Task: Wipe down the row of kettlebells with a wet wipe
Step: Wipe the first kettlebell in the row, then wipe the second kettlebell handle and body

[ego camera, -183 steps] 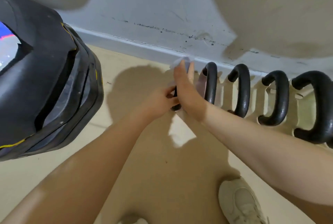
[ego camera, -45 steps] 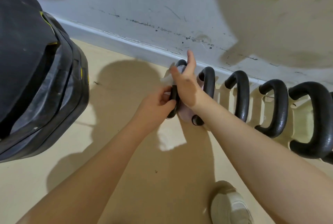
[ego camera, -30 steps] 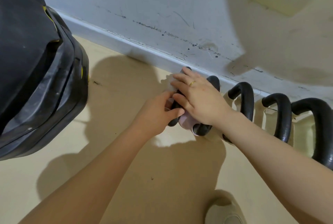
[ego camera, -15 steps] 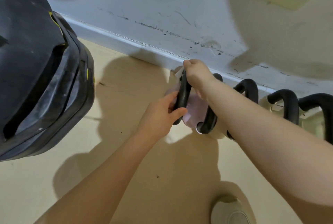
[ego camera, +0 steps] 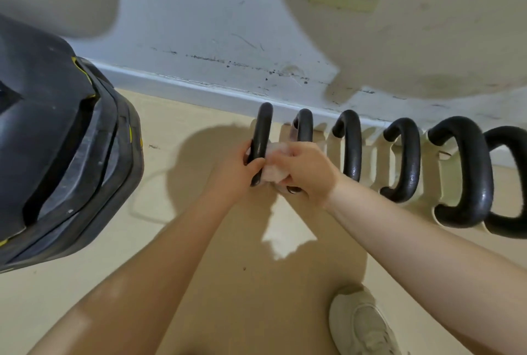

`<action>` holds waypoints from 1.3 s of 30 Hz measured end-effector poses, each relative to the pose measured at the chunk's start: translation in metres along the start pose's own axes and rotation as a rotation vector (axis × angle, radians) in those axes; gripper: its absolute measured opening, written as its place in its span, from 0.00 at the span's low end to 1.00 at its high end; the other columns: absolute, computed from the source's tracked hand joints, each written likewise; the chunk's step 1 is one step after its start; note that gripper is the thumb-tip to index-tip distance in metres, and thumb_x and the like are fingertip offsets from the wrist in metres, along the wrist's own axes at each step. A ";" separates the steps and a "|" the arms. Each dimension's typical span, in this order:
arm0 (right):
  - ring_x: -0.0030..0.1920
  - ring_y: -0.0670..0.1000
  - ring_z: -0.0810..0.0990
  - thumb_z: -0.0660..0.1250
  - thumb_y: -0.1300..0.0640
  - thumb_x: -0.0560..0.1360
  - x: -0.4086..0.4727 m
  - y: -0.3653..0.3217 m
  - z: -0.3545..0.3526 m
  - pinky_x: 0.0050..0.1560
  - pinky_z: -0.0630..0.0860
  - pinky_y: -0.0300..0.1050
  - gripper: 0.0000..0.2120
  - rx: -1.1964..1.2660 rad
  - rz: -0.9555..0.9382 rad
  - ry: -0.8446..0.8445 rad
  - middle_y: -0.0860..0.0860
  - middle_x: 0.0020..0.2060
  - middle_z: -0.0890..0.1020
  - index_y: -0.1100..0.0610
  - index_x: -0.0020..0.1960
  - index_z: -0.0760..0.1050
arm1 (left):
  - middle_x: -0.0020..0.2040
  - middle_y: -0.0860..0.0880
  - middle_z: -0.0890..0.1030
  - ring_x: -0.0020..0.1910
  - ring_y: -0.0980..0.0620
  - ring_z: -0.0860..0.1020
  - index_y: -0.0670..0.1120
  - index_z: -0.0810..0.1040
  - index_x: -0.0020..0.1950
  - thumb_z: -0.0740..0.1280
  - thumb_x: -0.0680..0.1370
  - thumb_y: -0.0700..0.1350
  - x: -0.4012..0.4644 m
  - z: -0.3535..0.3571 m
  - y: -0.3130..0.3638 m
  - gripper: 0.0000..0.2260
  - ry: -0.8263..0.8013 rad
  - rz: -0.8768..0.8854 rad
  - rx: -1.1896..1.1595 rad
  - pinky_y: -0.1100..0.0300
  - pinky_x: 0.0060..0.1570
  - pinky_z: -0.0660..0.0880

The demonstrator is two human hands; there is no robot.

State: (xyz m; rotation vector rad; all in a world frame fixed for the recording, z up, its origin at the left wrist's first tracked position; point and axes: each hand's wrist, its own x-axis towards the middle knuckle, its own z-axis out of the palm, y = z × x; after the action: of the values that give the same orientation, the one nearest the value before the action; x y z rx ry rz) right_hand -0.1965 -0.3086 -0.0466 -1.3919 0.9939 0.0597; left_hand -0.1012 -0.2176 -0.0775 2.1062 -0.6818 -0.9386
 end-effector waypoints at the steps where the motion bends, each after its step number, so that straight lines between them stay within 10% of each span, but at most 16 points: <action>1: 0.32 0.53 0.72 0.59 0.67 0.74 -0.008 -0.002 -0.008 0.32 0.66 0.40 0.07 0.091 0.030 -0.003 0.57 0.31 0.75 0.63 0.40 0.75 | 0.43 0.49 0.78 0.35 0.60 0.71 0.51 0.70 0.67 0.63 0.78 0.45 0.000 0.000 0.001 0.18 -0.001 -0.012 0.007 0.71 0.30 0.66; 7: 0.36 0.51 0.77 0.62 0.59 0.77 -0.026 -0.007 -0.057 0.39 0.74 0.42 0.08 0.200 0.052 0.187 0.56 0.39 0.80 0.60 0.50 0.78 | 0.65 0.41 0.72 0.61 0.42 0.71 0.41 0.70 0.67 0.63 0.75 0.39 -0.011 0.008 0.028 0.20 0.290 0.295 0.422 0.53 0.58 0.67; 14: 0.46 0.55 0.78 0.54 0.54 0.81 -0.012 -0.015 -0.088 0.37 0.73 0.38 0.13 0.043 -0.302 0.502 0.55 0.45 0.81 0.55 0.53 0.76 | 0.49 0.44 0.80 0.46 0.46 0.78 0.40 0.66 0.65 0.62 0.77 0.53 0.008 0.052 0.063 0.22 -0.093 0.093 0.405 0.55 0.49 0.73; 19: 0.57 0.48 0.77 0.51 0.51 0.82 0.014 -0.013 -0.092 0.62 0.71 0.45 0.17 -0.094 -0.370 0.409 0.50 0.57 0.80 0.55 0.64 0.73 | 0.38 0.50 0.75 0.45 0.47 0.78 0.42 0.74 0.58 0.65 0.76 0.51 0.027 0.055 0.071 0.16 -0.050 -0.084 0.130 0.60 0.47 0.69; 25: 0.69 0.48 0.67 0.51 0.56 0.82 0.033 -0.008 -0.084 0.61 0.61 0.30 0.19 -0.335 -0.519 0.282 0.51 0.68 0.71 0.57 0.72 0.63 | 0.37 0.51 0.77 0.41 0.50 0.77 0.44 0.75 0.50 0.67 0.75 0.50 0.027 0.061 0.055 0.10 -0.043 -0.101 -0.004 0.60 0.45 0.71; 33: 0.54 0.54 0.78 0.49 0.46 0.79 0.044 -0.005 -0.075 0.66 0.67 0.51 0.25 -1.271 -1.027 -0.382 0.53 0.48 0.83 0.59 0.49 0.80 | 0.32 0.53 0.76 0.34 0.54 0.75 0.48 0.75 0.39 0.68 0.73 0.45 -0.008 0.054 0.032 0.05 0.006 -0.059 -0.094 0.63 0.35 0.69; 39: 0.52 0.52 0.76 0.51 0.52 0.80 0.054 -0.033 -0.076 0.53 0.73 0.50 0.15 -1.258 -0.633 -0.288 0.49 0.50 0.79 0.55 0.52 0.76 | 0.31 0.53 0.73 0.31 0.56 0.72 0.47 0.75 0.40 0.68 0.73 0.44 -0.016 0.061 0.026 0.03 0.045 -0.073 -0.142 0.64 0.33 0.66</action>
State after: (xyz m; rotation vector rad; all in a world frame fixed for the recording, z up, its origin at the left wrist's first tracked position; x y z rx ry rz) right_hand -0.1857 -0.4067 -0.0427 -2.6866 0.1405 0.4556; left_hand -0.1628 -0.2456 -0.0797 2.0317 -0.5035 -0.9477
